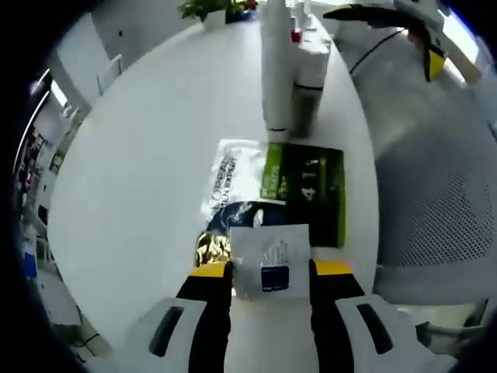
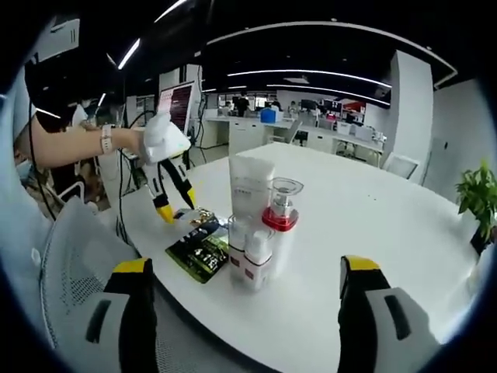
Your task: Arrange the skincare products in the storage area until every visible bottle or jar stands upright without overlapping.
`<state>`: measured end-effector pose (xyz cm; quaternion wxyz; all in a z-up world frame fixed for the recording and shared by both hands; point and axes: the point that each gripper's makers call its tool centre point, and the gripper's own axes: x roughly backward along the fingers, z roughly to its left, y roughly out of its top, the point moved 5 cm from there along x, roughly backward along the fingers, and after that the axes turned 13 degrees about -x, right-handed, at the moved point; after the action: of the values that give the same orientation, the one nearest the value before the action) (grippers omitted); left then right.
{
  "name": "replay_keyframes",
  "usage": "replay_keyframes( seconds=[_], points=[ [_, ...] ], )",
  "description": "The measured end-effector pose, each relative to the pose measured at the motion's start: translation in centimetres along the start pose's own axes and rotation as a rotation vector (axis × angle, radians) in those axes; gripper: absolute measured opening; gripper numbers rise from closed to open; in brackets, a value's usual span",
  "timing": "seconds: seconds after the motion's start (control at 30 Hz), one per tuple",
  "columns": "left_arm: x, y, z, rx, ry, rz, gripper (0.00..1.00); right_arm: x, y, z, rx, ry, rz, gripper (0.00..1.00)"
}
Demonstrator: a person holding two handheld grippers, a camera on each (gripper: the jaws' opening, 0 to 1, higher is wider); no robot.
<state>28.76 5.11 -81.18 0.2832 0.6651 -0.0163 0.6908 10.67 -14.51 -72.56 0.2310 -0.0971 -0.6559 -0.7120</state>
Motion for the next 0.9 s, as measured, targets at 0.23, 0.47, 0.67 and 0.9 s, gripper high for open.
replay_keyframes(
  seconds=[0.23,0.47,0.67,0.9],
  points=[
    [-0.5,-1.2,-0.9,-0.075,-0.005,0.056,0.36,-0.1,0.0,0.0,-0.014,-0.002,0.003,0.99],
    [-1.5,-1.0,-2.1,-0.131,-0.064,0.036,0.37,-0.1,0.1,0.1,-0.013,0.002,-0.002,0.99],
    [-2.2,-1.4,-2.4,-0.134,-0.076,0.051,0.37,0.1,0.3,0.1,-0.061,0.014,-0.022,0.99],
    [-2.1,-1.2,-2.4,-0.156,-0.077,0.037,0.37,0.1,0.0,-0.1,-0.050,0.002,-0.012,0.99]
  ],
)
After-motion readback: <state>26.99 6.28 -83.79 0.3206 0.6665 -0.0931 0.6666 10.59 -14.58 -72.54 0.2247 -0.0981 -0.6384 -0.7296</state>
